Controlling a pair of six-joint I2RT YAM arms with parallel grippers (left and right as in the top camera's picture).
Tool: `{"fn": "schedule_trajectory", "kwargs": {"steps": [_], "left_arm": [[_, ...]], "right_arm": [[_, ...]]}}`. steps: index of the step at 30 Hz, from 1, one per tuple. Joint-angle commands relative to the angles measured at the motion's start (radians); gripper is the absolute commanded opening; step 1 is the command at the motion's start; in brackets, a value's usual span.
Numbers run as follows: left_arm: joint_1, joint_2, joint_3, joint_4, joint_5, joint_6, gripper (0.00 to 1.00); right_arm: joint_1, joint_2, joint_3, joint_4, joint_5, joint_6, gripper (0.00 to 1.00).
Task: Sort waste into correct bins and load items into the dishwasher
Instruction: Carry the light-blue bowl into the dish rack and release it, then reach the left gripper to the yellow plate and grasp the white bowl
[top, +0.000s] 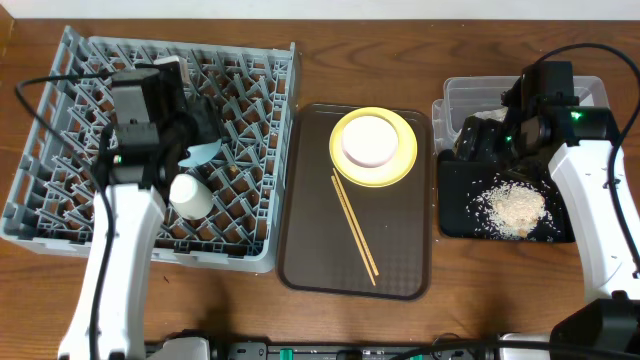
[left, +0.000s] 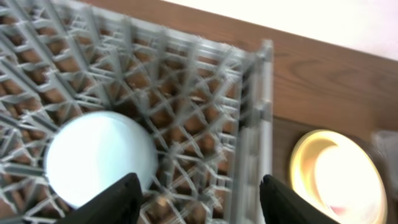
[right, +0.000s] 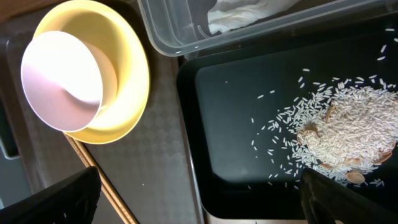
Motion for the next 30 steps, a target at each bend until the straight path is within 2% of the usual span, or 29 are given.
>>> {"fn": "schedule_trajectory", "kwargs": {"steps": [1,3,7,12,13,16,22,25,30], "left_arm": [[-0.108,-0.034,0.001,-0.032,0.012,0.027,0.65],[-0.192,-0.031,0.002,-0.032,-0.017,0.073,0.65],[-0.342,0.006,0.041,-0.035,-0.130,0.074,0.65],[-0.463,0.150,0.204,-0.071,-0.148,0.074,0.65],[-0.497,0.225,0.270,-0.071,-0.148,0.075,0.65],[-0.554,0.338,0.335,-0.032,-0.148,0.110,0.65],[-0.671,0.523,0.340,0.095,-0.148,0.210,0.65],[-0.730,0.640,0.340,0.122,-0.148,0.220,0.65],[-0.756,0.751,0.340,0.122,-0.148,0.220,0.64]], "right_arm": [[-0.010,-0.008,0.003,-0.008,0.096,0.000,0.99],[-0.023,-0.008,0.003,-0.019,0.141,0.037,0.99],[-0.064,-0.008,0.003,-0.029,0.160,0.049,0.99],[-0.120,-0.008,0.003,-0.050,0.154,0.049,0.99],[-0.130,-0.008,0.003,-0.059,0.152,0.049,0.99],[-0.133,-0.008,0.003,-0.067,0.153,0.048,0.99],[-0.132,-0.008,0.003,-0.072,0.152,0.048,0.99],[-0.132,-0.008,0.003,-0.072,0.152,0.048,0.99],[-0.132,-0.008,0.003,-0.076,0.152,0.048,0.99]]}}
